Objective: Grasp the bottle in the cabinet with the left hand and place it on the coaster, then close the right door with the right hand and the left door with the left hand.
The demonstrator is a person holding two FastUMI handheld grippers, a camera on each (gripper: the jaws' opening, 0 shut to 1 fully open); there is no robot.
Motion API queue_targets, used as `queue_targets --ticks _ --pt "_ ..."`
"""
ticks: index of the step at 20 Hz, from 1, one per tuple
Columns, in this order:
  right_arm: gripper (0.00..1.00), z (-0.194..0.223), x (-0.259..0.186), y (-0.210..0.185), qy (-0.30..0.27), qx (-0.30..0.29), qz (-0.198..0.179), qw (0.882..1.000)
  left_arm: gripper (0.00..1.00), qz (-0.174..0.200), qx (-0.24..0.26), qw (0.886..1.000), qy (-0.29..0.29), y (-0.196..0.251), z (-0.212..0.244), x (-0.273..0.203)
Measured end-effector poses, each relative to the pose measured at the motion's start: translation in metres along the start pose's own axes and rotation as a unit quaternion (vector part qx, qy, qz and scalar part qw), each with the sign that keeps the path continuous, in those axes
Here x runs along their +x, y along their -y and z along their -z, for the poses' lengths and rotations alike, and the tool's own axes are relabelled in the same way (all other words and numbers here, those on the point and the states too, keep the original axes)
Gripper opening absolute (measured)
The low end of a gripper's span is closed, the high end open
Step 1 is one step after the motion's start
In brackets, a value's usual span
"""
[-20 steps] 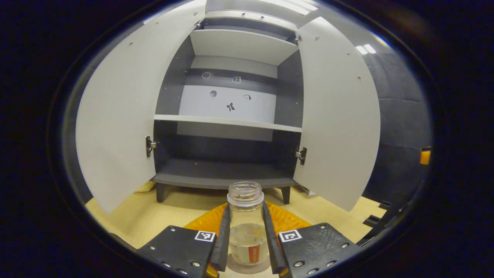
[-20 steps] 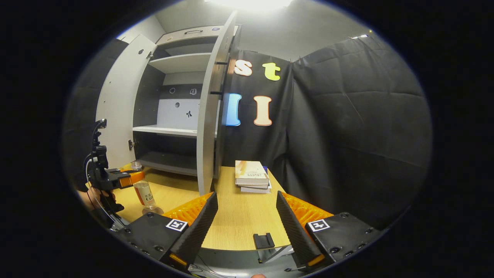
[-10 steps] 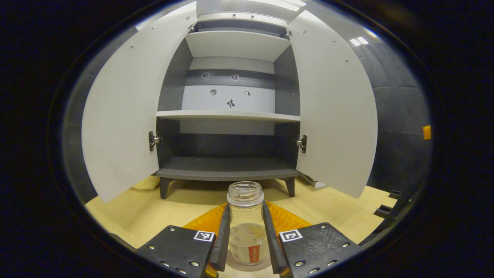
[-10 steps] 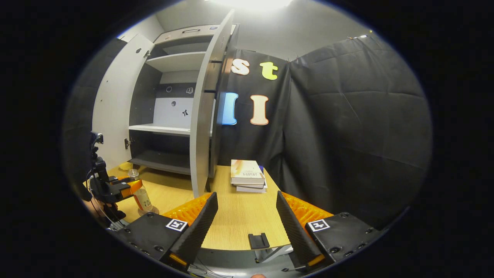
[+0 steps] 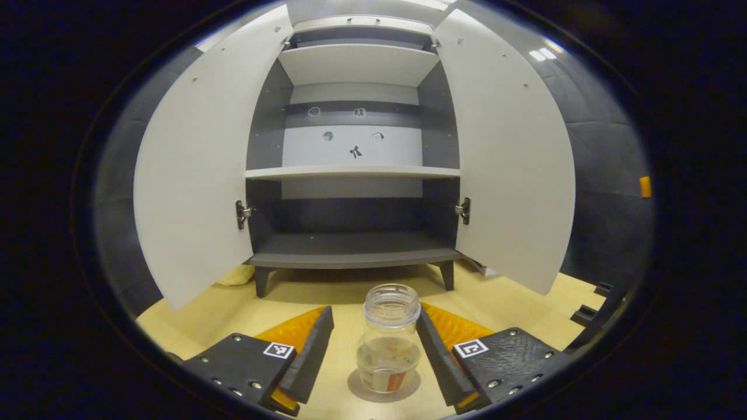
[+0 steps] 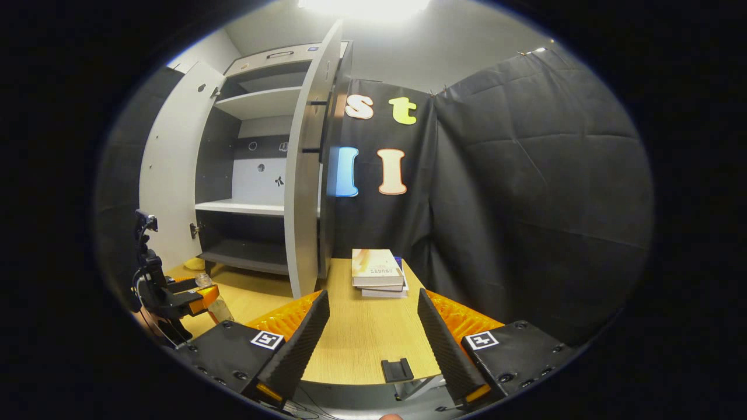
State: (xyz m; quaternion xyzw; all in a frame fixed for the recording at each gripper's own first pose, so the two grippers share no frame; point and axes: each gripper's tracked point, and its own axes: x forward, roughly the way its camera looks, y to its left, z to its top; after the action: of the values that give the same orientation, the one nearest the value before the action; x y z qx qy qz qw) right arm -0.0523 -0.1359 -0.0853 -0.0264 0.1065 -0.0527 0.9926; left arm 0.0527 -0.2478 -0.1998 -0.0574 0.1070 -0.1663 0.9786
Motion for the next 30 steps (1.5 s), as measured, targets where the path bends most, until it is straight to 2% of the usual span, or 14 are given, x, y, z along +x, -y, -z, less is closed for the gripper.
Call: queue_targets --ticks 7,10,15,20,25,30 --pt "0.97 -0.053 0.025 0.015 0.031 0.015 -0.01 0.999 0.84 -0.006 -0.005 1.0 0.03 -0.001 -0.072 -0.038" --pt "0.97 -0.087 0.041 0.014 0.045 0.026 -0.024 0.998 0.83 -0.019 0.002 0.999 0.049 -0.01 -0.103 -0.063" --pt "0.96 -0.128 0.07 0.004 0.05 0.042 -0.054 0.996 0.83 -0.038 0.006 0.998 0.043 -0.035 -0.129 -0.09" --pt "0.97 -0.167 0.095 -0.005 0.052 0.056 -0.057 0.995 0.84 -0.068 0.007 0.996 0.05 -0.083 -0.162 -0.11" --pt "0.96 -0.194 0.119 0.005 0.053 0.07 -0.015 0.996 0.84 -0.101 0.019 0.992 0.068 -0.137 -0.185 -0.123" --pt "0.97 -0.202 0.135 -0.018 0.038 0.084 -0.028 0.995 0.83 -0.137 0.021 0.988 0.068 -0.193 -0.192 -0.137"
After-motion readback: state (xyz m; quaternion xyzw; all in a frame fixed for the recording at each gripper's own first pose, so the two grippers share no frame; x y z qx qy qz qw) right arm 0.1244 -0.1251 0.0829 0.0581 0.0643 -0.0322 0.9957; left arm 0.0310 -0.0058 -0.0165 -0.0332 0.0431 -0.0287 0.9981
